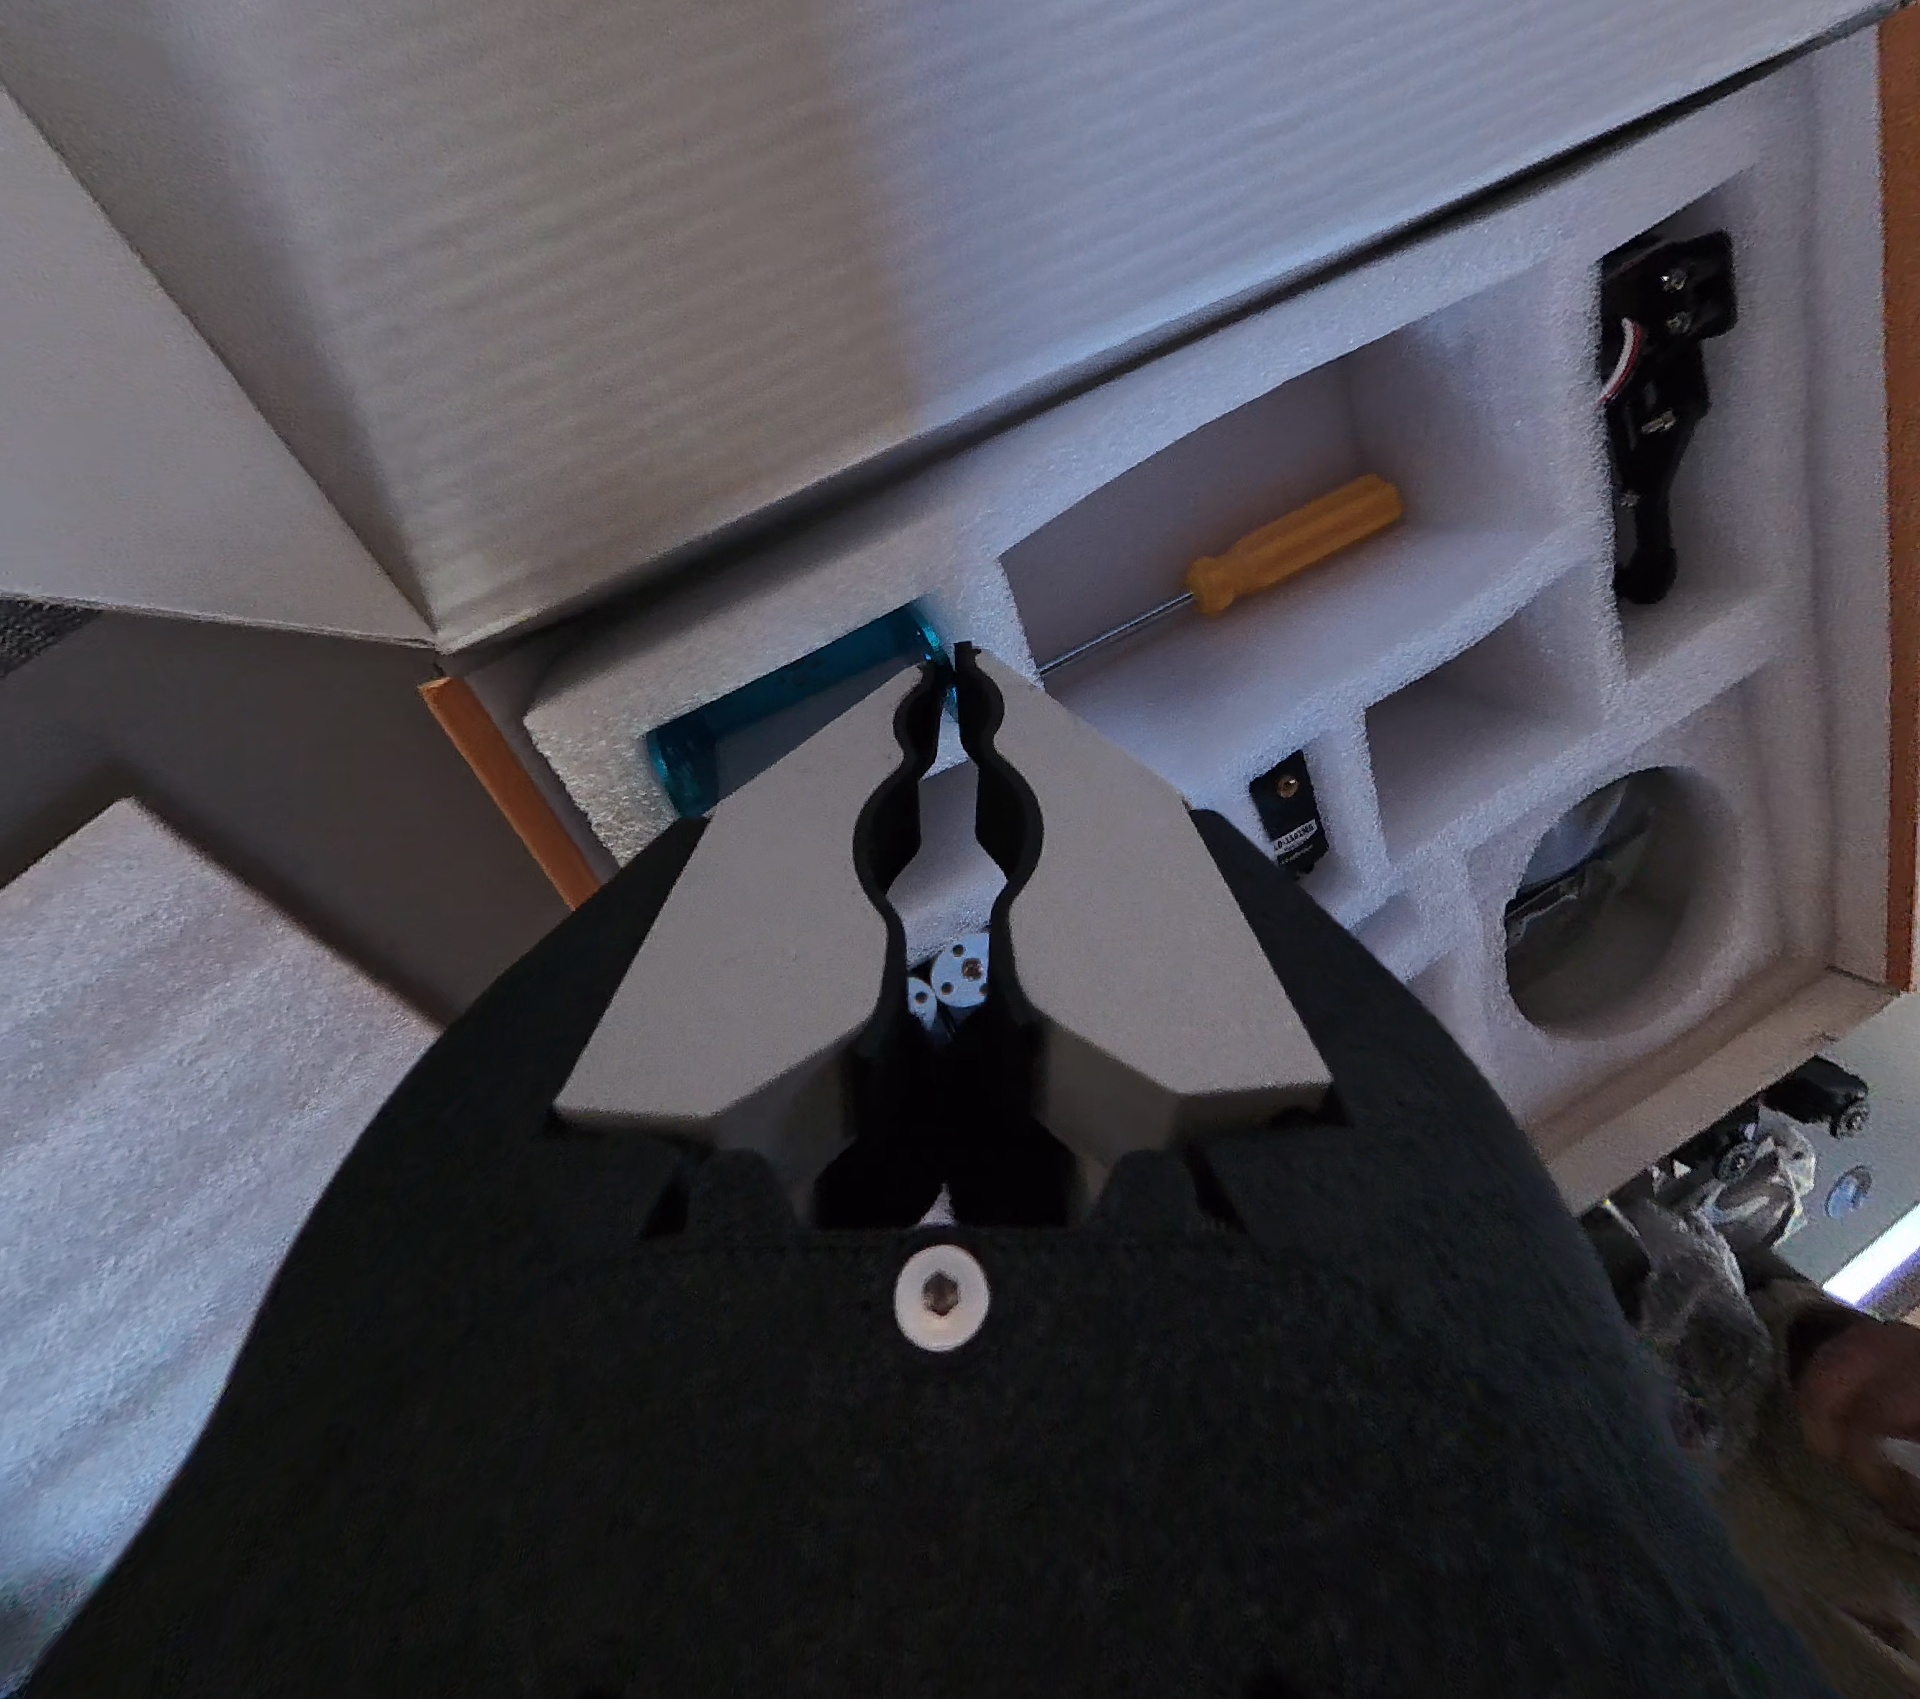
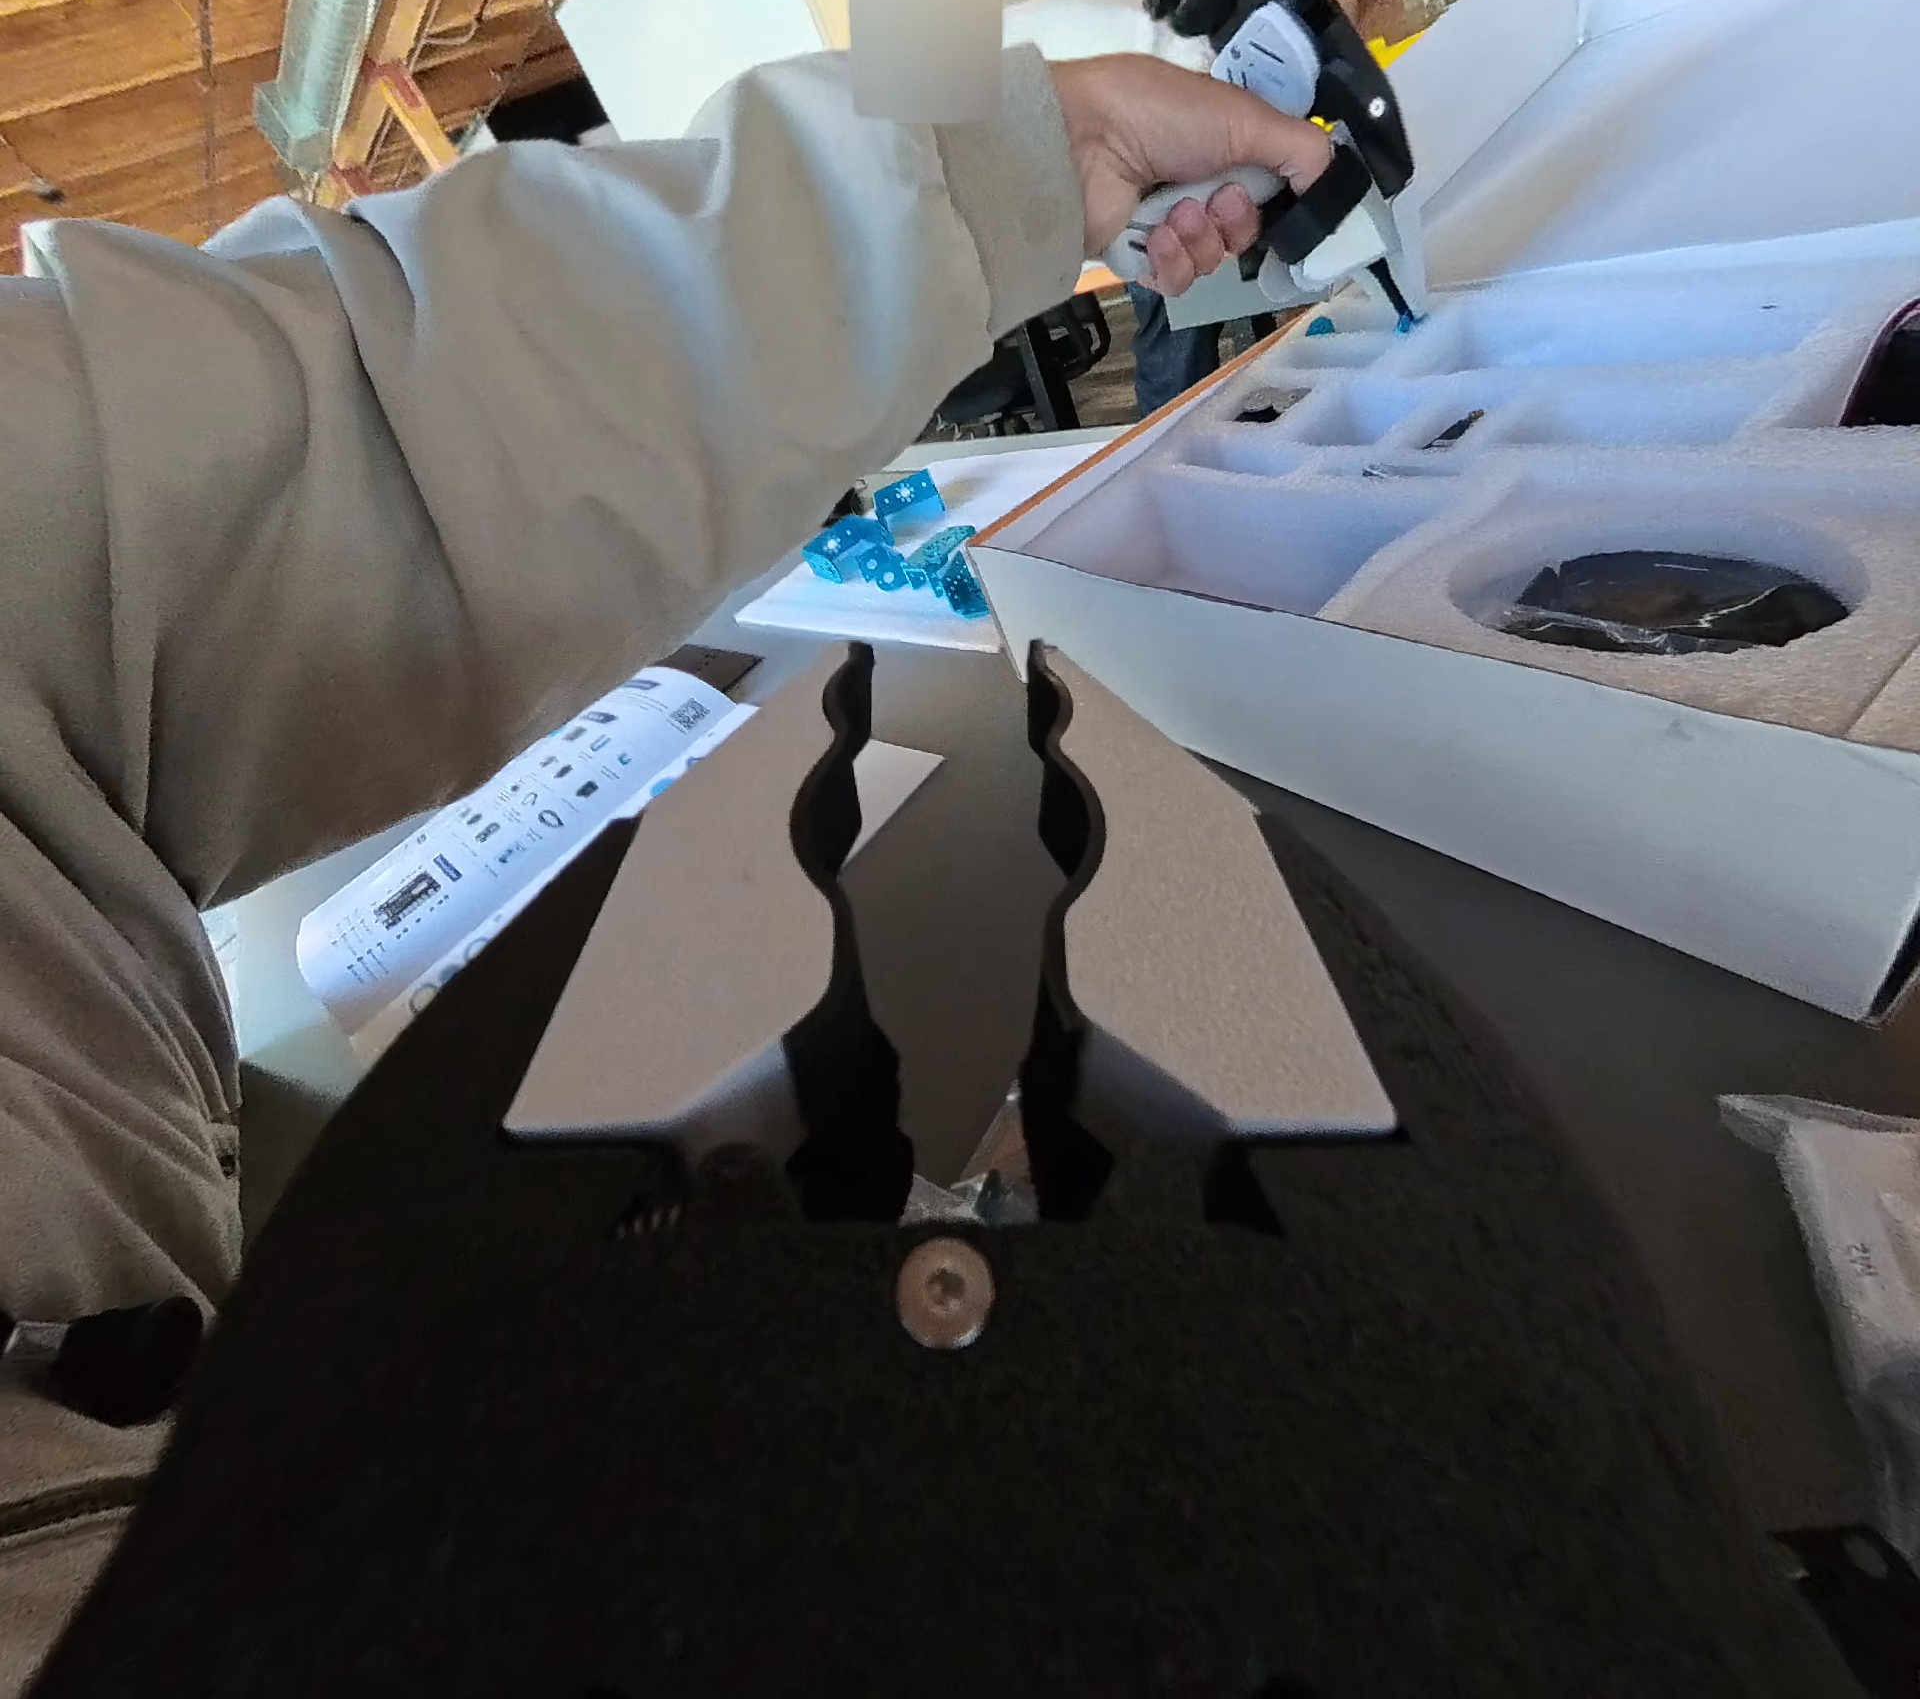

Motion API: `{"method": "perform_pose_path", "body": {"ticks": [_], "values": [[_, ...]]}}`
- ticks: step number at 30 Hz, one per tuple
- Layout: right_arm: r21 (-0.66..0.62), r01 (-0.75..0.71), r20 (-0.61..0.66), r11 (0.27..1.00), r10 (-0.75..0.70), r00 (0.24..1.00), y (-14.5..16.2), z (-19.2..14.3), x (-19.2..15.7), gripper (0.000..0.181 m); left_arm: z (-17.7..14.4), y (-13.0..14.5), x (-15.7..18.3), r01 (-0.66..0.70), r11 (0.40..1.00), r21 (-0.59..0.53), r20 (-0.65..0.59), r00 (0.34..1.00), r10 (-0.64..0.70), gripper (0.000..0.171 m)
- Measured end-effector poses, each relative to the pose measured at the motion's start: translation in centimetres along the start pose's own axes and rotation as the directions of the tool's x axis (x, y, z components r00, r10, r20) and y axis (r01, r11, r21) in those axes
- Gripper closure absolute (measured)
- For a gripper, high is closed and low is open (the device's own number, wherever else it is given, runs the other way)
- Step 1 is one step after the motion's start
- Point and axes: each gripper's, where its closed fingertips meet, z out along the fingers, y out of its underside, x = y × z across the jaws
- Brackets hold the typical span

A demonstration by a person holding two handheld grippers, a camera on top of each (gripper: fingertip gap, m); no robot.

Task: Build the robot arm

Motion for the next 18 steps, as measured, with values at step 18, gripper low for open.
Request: {"method": "perform_pose_path", "body": {"ticks": [18], "values": [[-0.424, 0.315, -0.052, 0.849, -0.371, 0.927, -6.9, 5.1, 5.4, 0.153, -0.9, -0.4, 0.6, -0.312, 0.948, -0.063, 0.21, 0.924, 0.319, 0.171]]}}
